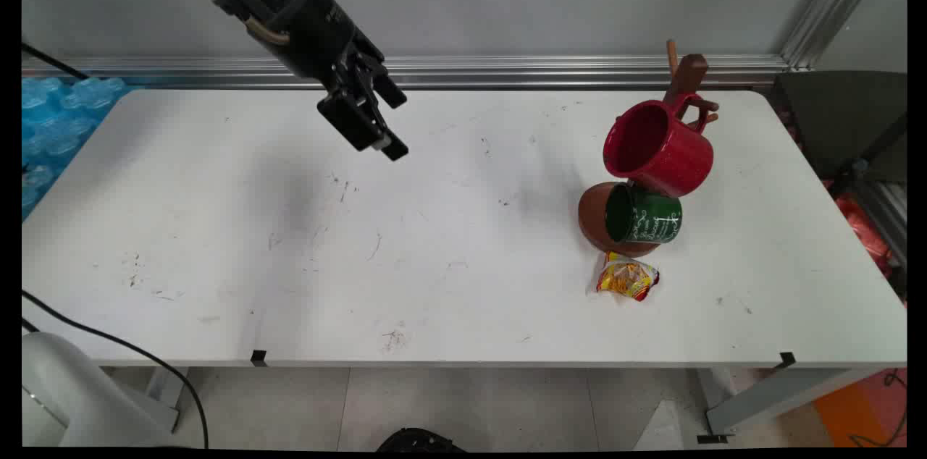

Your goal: Pick up the red mug from the rack

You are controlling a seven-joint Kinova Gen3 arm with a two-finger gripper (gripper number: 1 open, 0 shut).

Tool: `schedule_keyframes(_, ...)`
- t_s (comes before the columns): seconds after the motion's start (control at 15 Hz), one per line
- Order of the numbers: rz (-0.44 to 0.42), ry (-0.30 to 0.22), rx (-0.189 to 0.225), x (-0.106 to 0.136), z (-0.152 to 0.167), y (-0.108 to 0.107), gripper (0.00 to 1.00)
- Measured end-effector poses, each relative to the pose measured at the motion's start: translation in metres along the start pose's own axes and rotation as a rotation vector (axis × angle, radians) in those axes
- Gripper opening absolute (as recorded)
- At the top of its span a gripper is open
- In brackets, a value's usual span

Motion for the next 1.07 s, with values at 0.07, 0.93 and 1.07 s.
schedule_keyframes(0.07,0.001,0.009,0.006,0.004,-0.003,0.001,1.00)
schedule_keyframes(0.93,-0.093,0.187,-0.029,0.115,0.055,0.047,1.00)
schedule_keyframes(1.07,-0.112,0.212,-0.044,0.131,0.071,0.051,1.00)
